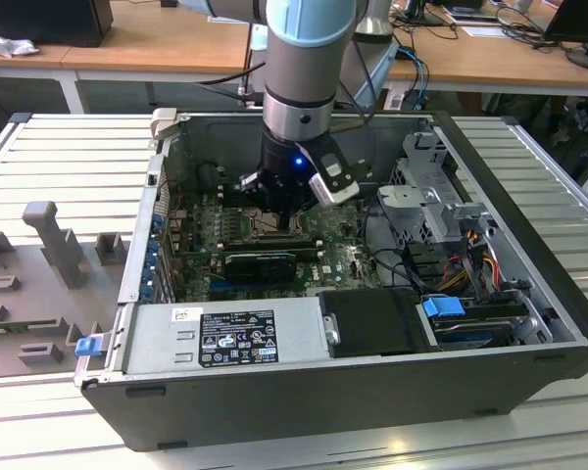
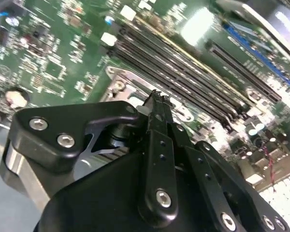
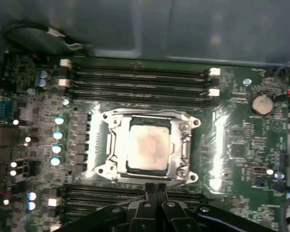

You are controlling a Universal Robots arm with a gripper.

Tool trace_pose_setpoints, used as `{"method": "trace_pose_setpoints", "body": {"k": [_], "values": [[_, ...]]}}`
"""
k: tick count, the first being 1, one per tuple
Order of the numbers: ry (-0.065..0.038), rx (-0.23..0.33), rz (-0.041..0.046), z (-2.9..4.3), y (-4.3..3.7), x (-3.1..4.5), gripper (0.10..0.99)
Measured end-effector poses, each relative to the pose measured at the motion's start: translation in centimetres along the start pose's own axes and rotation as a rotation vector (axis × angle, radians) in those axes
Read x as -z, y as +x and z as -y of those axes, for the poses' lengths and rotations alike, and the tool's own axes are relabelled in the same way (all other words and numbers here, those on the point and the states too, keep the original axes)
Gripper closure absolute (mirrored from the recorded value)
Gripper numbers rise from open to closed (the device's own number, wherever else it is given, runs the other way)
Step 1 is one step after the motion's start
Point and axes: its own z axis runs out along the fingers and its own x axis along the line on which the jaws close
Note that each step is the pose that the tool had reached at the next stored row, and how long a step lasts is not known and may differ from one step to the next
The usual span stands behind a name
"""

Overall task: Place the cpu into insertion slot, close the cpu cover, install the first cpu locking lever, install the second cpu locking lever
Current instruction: 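Install the second cpu locking lever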

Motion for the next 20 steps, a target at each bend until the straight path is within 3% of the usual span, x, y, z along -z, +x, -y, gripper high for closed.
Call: {"method": "trace_pose_setpoints", "body": {"k": [4,9,11,13,20], "values": [[-0.011,0.006,0.0000,0.24,1.25,-0.23,0.980],[-0.014,0.030,-0.0019,0.36,1.45,-1.64,0.980],[-0.031,0.035,-0.0011,0.50,1.66,-1.76,0.980],[-0.054,0.037,0.0006,0.83,1.96,-1.75,0.980],[-0.082,0.056,0.0006,1.98,2.69,-1.67,0.980]]}}
